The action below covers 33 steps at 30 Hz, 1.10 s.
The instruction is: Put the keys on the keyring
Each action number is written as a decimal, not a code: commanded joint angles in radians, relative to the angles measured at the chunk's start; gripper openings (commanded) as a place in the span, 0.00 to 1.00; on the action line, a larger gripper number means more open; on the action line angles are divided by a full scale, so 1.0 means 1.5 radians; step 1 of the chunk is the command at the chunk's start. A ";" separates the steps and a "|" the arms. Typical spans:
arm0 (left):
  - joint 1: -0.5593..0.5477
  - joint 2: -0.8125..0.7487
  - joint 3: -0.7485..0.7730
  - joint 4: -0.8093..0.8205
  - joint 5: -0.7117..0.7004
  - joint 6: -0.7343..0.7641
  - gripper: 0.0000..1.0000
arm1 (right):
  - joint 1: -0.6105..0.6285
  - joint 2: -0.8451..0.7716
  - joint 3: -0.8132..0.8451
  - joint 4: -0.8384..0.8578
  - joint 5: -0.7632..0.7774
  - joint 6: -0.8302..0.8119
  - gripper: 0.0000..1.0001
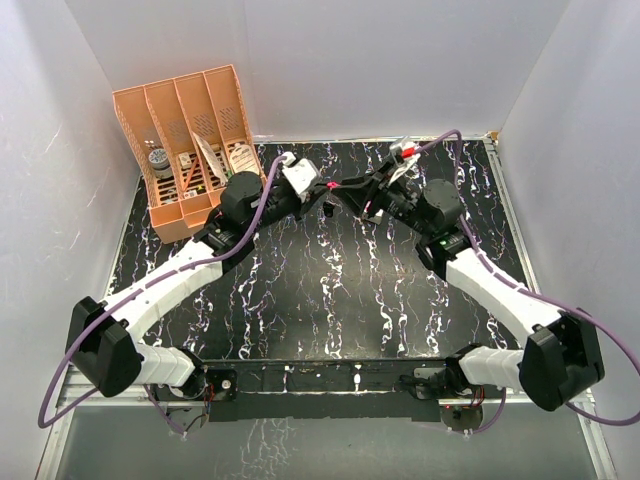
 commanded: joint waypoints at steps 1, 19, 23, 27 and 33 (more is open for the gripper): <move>-0.009 0.002 0.045 -0.025 -0.054 -0.017 0.00 | -0.003 -0.068 -0.008 0.040 0.091 -0.024 0.40; -0.080 0.123 0.197 -0.144 -0.347 -0.045 0.00 | -0.001 -0.032 0.050 -0.092 0.150 -0.048 0.35; -0.084 0.135 0.218 -0.162 -0.376 -0.058 0.00 | -0.001 -0.024 0.056 -0.109 0.155 -0.053 0.32; -0.086 0.144 0.241 -0.189 -0.391 -0.075 0.00 | 0.000 -0.011 0.067 -0.126 0.156 -0.055 0.31; -0.093 0.154 0.261 -0.203 -0.398 -0.086 0.00 | 0.007 0.010 0.077 -0.129 0.152 -0.057 0.29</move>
